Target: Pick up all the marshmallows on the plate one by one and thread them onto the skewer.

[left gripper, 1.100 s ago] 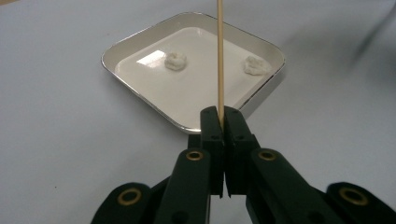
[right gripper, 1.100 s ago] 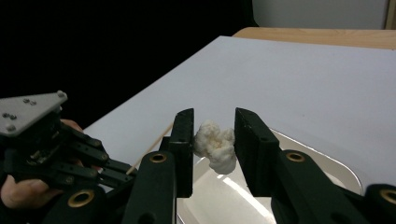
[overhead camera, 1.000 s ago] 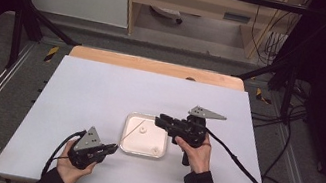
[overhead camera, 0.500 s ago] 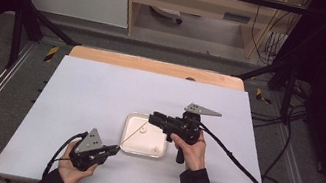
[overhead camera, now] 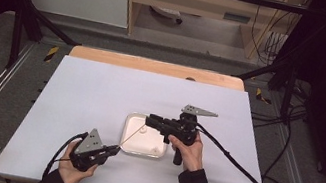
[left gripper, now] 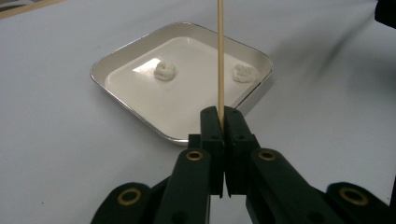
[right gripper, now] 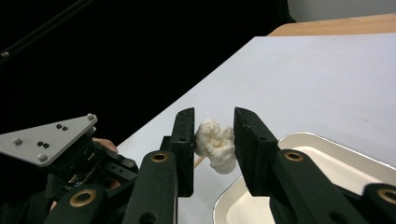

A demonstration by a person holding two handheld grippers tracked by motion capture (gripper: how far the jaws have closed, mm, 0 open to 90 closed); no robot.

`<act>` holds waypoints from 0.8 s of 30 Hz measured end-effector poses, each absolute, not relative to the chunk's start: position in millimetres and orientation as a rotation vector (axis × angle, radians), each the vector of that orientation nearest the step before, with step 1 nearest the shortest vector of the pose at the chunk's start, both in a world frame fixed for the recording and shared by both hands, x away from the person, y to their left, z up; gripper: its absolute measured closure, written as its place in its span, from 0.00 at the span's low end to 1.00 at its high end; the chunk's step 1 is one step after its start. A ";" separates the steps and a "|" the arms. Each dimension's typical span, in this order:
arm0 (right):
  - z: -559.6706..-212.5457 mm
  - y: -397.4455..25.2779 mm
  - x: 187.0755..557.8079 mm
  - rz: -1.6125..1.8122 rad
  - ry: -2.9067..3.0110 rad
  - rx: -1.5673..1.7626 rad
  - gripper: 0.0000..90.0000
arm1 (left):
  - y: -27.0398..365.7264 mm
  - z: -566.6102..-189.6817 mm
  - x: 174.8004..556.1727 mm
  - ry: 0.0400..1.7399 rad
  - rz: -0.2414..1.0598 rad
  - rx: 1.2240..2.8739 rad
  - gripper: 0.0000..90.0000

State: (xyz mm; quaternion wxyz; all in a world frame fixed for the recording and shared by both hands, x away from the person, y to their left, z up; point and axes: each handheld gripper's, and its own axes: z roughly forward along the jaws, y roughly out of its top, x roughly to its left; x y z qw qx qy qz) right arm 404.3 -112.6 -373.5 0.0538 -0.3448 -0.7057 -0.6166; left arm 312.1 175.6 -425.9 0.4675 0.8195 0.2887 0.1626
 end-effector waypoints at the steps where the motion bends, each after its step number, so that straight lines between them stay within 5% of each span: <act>1: -373.9 -112.3 404.2 -1.874 -2.140 -1.047 0.79 | 175.6 -425.8 312.0 0.708 0.399 2.010 0.98; 24: -388.3 -101.0 397.9 -1.864 -2.141 -1.035 0.85 | 170.9 -430.0 311.6 0.719 0.388 2.037 0.98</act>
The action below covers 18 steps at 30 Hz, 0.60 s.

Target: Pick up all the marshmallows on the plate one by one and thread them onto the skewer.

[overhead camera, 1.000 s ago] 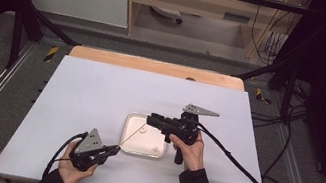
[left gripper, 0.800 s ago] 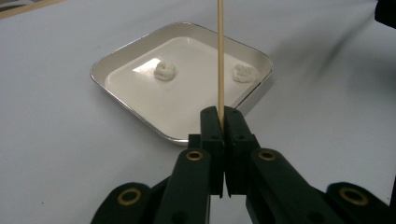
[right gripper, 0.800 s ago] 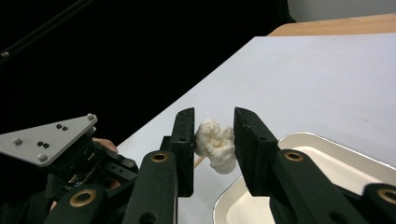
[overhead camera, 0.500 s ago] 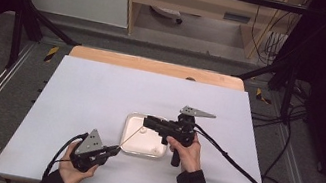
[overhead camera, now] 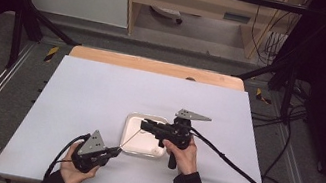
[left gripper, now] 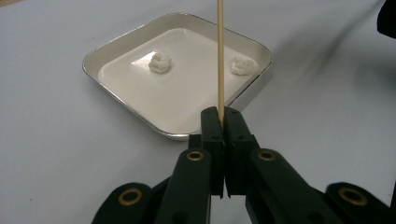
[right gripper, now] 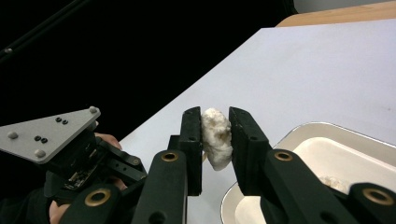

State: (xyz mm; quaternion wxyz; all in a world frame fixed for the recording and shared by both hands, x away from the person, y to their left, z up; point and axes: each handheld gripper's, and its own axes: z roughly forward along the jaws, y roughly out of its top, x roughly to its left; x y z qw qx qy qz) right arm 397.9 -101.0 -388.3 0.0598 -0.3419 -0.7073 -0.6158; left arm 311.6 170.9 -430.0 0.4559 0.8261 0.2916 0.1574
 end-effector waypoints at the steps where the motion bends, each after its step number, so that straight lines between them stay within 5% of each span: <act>1: -388.8 -100.7 397.6 -1.863 -2.142 -1.035 0.85 | 170.7 -430.0 311.5 0.720 0.388 2.036 0.98; 18: -393.0 -97.3 391.2 -1.865 -2.164 -1.029 0.87 | 168.5 -431.4 311.4 0.730 0.381 2.033 0.98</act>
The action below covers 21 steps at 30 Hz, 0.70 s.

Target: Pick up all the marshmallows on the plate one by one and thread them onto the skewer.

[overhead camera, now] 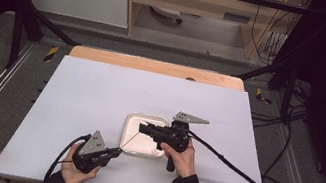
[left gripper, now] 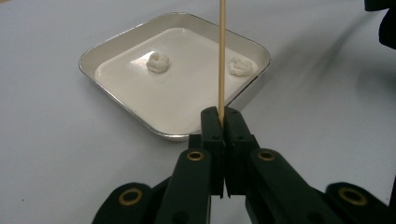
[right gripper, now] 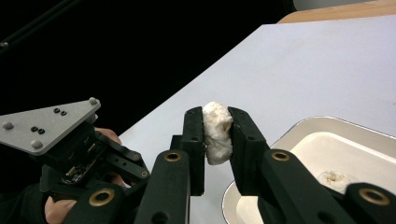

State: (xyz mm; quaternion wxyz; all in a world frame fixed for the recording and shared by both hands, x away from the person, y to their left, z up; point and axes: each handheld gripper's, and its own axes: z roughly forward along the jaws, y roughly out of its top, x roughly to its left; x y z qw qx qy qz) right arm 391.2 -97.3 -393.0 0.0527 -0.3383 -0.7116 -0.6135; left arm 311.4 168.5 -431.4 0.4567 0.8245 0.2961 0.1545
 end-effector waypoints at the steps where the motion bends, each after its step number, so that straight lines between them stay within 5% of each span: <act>1: -393.4 -97.1 390.9 -1.867 -2.165 -1.025 0.87 | 168.3 -431.5 311.4 0.730 0.380 2.032 0.98; 21: -400.0 -92.7 385.9 -1.837 -2.182 -1.000 0.88 | 164.2 -432.0 310.9 0.720 0.384 2.038 0.98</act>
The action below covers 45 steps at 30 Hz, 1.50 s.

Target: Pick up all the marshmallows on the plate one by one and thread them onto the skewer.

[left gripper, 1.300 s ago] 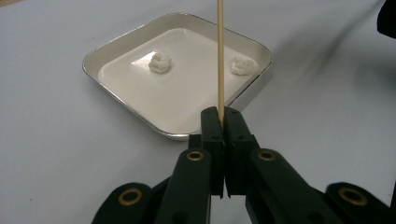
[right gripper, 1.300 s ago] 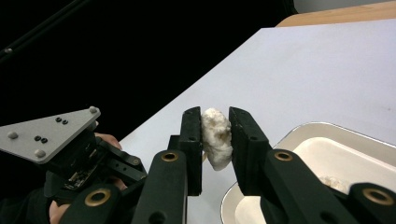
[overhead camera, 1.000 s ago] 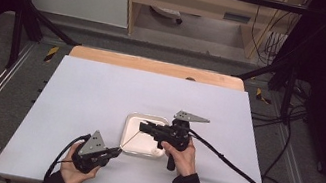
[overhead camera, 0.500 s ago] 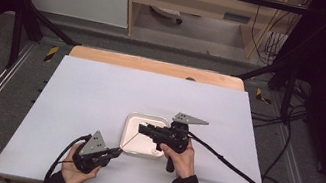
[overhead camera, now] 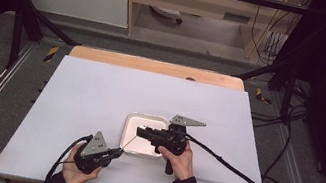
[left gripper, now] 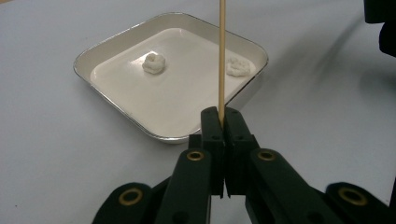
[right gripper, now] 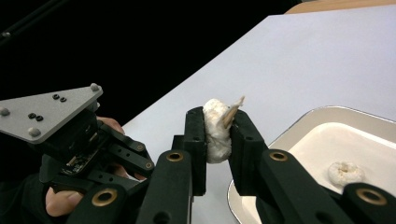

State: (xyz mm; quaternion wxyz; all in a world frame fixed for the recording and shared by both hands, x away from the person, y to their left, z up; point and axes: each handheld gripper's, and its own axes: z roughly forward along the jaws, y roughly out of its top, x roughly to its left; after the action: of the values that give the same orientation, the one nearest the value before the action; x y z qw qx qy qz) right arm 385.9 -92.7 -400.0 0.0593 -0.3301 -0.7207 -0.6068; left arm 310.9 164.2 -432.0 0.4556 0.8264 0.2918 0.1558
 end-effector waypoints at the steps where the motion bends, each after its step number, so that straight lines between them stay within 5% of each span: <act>1: -400.6 -92.5 385.6 -1.834 -2.187 -0.999 0.88 | 164.1 -431.9 311.0 0.721 0.383 2.037 0.98; 28: -424.8 -78.6 376.4 -1.725 -2.242 -0.987 0.81 | 147.4 -433.6 318.5 0.736 0.400 1.999 0.98; 37: -406.5 -90.7 376.3 -1.778 -2.360 -1.020 0.36 | 159.0 -431.0 319.5 0.765 0.383 1.986 0.98; 45: -405.5 -97.3 381.6 -1.702 -2.582 -1.072 0.14 | 174.2 -427.9 320.8 0.761 0.386 1.994 0.98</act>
State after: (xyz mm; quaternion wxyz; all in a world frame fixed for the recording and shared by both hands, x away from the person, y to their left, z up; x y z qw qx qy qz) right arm 381.6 -97.3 -405.5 -0.0658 -0.3268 -0.7872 -0.5189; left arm 320.8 174.2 -427.9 0.4675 0.8126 0.3103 0.1575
